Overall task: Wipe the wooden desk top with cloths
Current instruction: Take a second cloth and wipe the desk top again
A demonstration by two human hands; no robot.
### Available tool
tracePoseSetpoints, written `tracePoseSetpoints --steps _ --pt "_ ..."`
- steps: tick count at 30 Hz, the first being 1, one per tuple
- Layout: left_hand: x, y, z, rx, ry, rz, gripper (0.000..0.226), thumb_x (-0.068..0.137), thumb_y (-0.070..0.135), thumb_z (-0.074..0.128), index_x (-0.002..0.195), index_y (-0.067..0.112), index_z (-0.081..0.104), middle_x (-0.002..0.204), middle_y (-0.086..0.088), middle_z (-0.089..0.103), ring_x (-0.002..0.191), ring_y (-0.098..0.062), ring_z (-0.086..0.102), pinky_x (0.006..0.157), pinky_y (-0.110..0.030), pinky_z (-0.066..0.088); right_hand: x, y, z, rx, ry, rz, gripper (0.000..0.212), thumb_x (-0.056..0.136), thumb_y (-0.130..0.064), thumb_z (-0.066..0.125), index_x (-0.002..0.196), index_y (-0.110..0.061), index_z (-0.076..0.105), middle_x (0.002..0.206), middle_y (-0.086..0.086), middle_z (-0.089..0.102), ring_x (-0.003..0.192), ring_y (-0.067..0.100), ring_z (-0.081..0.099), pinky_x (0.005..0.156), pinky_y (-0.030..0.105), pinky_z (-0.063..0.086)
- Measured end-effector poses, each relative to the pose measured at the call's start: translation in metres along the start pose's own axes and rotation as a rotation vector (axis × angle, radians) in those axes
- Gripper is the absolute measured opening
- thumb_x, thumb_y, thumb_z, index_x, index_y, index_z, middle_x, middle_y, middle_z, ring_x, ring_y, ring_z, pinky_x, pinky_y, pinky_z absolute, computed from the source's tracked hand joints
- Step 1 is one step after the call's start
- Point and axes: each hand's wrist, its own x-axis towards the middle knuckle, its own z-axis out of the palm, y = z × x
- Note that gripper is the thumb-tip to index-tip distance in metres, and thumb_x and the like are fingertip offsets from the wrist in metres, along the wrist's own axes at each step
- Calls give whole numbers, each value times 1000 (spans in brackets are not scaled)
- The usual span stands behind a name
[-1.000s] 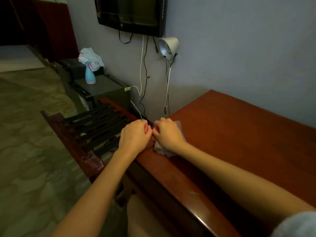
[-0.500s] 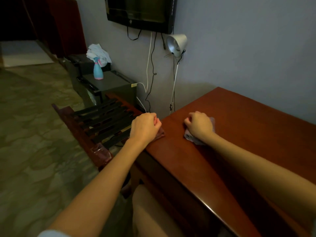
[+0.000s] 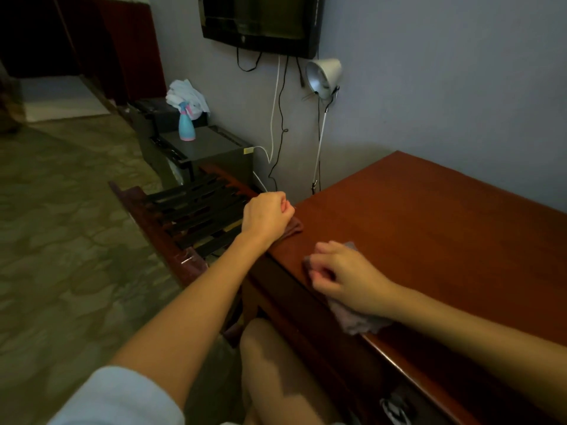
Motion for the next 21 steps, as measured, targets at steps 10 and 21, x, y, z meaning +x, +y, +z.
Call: tracePoseSetpoints --steps 10,21 --pt "0 0 0 8 1 0 39 92 25 49 57 22 31 57 4 41 54 -18 41 55 -31 27 69 6 13 -105 135 205 36 88 -21 51 56 -25 34 67 -6 34 71 17 38 66 28 23" --pt "2 -3 5 88 -4 75 34 94 25 48 62 21 39 62 3 47 61 -18 50 58 -33 42 -19 -3 -6 89 -35 -164 24 86 -27 50 65 -21 43 77 -5 41 73 9 37 67 25 31"
